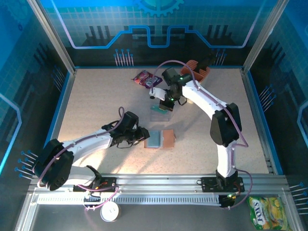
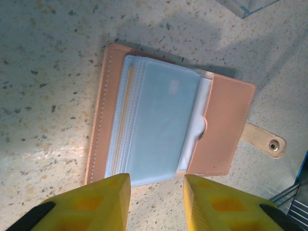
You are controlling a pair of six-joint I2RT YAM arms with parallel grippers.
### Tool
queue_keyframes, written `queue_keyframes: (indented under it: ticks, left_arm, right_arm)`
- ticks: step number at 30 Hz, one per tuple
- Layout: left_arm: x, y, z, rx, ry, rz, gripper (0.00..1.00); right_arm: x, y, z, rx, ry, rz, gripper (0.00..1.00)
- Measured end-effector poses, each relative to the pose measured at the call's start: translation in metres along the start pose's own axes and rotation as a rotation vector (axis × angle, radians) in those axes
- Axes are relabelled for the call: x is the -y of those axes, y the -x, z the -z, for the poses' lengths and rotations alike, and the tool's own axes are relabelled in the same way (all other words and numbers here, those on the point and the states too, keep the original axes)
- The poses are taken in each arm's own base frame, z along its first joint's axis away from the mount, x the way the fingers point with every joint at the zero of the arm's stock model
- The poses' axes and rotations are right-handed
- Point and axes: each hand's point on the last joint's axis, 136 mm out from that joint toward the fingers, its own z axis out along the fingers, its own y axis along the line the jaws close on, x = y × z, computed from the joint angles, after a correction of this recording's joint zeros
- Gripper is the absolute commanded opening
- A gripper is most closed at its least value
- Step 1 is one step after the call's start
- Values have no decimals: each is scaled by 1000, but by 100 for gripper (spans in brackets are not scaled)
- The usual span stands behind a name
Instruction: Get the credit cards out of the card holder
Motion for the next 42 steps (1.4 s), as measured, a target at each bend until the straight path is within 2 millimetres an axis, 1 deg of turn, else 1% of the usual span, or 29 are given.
queue_keyframes:
  ticks: [5,11,14,20,24,28,32,42]
  left_arm:
    - [-10,-4,-2,-10,19,16,34]
    - [-9,-4,-3,-9,17,15,35]
    - [-10,-4,-4,-10,20,16,35]
    - [-14,-5,-9,-19,36,21,35]
    - [-15,-5,-9,-21,40,22,35]
    - [-16,-5,-10,-23,44,24,35]
    - [-17,-5,-10,-24,47,25,35]
    - [-18,-6,-10,-26,50,26,35]
  right_arm:
    - [9,-6,-10,-37,57,6,0]
    - [17,-18,-19,-67,103,-5,0]
    - [20,-19,-21,-66,117,-3,0]
    - [24,-16,-25,-71,141,6,0]
    - [21,-22,-33,-100,177,-6,0]
    - [18,-32,-46,-139,221,-27,0]
    - [13,-41,-54,-173,255,-39,0]
    - [4,-45,-56,-208,287,-38,0]
